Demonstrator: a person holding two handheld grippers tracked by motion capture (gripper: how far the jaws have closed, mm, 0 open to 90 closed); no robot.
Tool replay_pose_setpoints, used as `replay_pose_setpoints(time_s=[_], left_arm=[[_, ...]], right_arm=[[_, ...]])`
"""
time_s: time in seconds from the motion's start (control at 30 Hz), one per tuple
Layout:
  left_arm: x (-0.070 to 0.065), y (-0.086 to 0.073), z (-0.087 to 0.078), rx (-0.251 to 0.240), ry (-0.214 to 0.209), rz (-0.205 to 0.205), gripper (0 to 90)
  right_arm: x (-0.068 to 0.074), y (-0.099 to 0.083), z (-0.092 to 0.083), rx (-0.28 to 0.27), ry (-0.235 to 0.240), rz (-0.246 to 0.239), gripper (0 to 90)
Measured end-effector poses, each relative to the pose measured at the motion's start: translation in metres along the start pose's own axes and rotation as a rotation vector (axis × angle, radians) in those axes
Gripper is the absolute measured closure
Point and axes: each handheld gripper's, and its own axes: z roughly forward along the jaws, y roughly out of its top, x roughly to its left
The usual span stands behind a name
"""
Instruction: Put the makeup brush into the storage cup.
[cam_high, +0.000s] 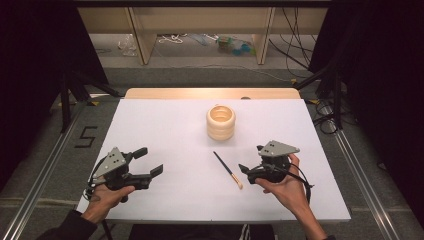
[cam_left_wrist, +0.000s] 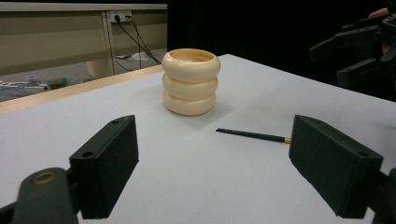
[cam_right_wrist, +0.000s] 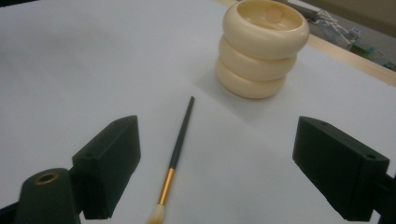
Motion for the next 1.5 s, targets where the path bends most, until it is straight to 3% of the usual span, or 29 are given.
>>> replay_pose_setpoints(time_s=[0.1, 0.27, 0.57, 0.67, 0.73, 1.27, 1.33, 1.5], left_arm=[[0.0, 0.0, 0.0, 0.0, -0.002, 0.003, 15.4], [0.0, 0.0, 0.0, -0.001, -0.003, 0.005, 15.4], [0.0, 0.0, 0.0, 0.0, -0.003, 0.003, 15.4], [0.0, 0.0, 0.0, -0.001, -0.004, 0.004, 15.4], [0.0, 0.0, 0.0, -0.004, -0.006, 0.004, 15.4], [0.0, 0.0, 0.0, -0.004, -0.007, 0.01, 15.4], [0.0, 0.0, 0.0, -0.005, -0.007, 0.006, 15.4], [0.0, 0.0, 0.0, -0.005, -0.008, 0.009, 15.4]], right_arm=[[0.0, 0.007, 0.008, 0.038, 0.013, -0.023, 16.1], [-0.001, 0.013, 0.014, 0.077, 0.022, -0.016, 16.1], [0.003, 0.021, 0.033, 0.185, 0.054, -0.047, 16.8], [0.004, 0.022, 0.04, 0.178, 0.054, -0.06, 16.8], [0.005, 0.026, 0.045, 0.214, 0.067, -0.057, 16.9], [0.007, 0.038, 0.069, 0.298, 0.072, -0.082, 18.5], [0.006, 0.04, 0.073, 0.32, 0.095, -0.085, 18.9], [0.007, 0.042, 0.078, 0.369, 0.099, -0.082, 19.4]])
